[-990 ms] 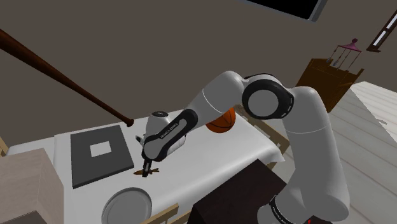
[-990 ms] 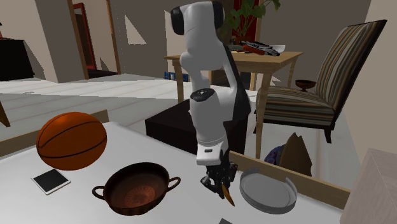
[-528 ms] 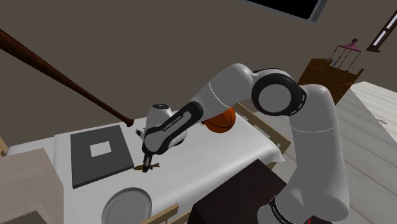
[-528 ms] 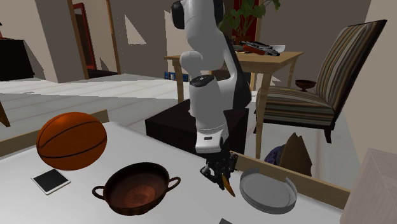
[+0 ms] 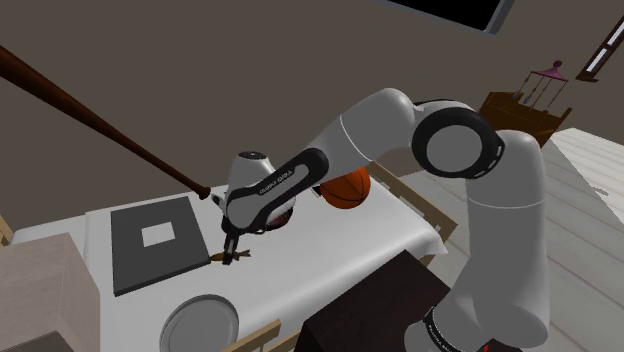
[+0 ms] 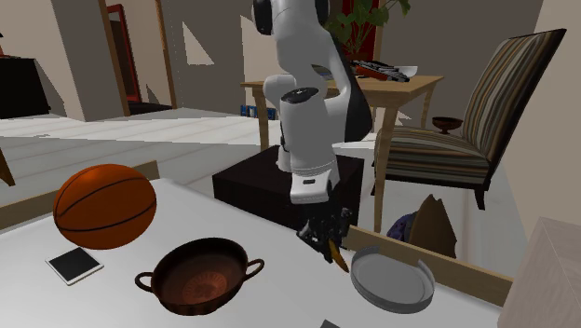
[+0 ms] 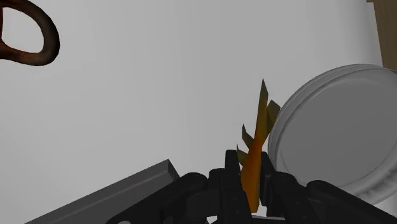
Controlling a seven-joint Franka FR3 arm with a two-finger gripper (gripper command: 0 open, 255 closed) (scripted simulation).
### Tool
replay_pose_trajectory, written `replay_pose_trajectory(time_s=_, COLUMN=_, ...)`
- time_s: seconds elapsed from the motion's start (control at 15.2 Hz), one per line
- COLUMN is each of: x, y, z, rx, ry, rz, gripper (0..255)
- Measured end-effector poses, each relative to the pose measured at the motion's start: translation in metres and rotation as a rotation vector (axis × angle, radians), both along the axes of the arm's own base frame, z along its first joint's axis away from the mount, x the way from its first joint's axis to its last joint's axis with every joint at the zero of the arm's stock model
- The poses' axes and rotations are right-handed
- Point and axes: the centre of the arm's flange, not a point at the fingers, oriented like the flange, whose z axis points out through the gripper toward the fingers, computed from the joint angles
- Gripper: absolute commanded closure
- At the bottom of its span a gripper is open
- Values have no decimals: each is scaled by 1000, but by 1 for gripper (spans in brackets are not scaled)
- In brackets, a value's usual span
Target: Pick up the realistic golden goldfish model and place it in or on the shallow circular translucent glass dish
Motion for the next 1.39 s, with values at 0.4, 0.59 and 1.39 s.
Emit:
replay_pose_trajectory(time_s=0.4, x=-48, y=57, z=0, rx=0, ry=0, rz=2, gripper=255)
replay_pose_trajectory(time_s=0.59, x=-73, y=86, z=0, rx=0, ry=0, rz=2, gripper=255)
replay_pose_trajectory(time_s=1.39, x=-108, y=130, z=-41, rx=0, ry=1, rz=0, gripper=255)
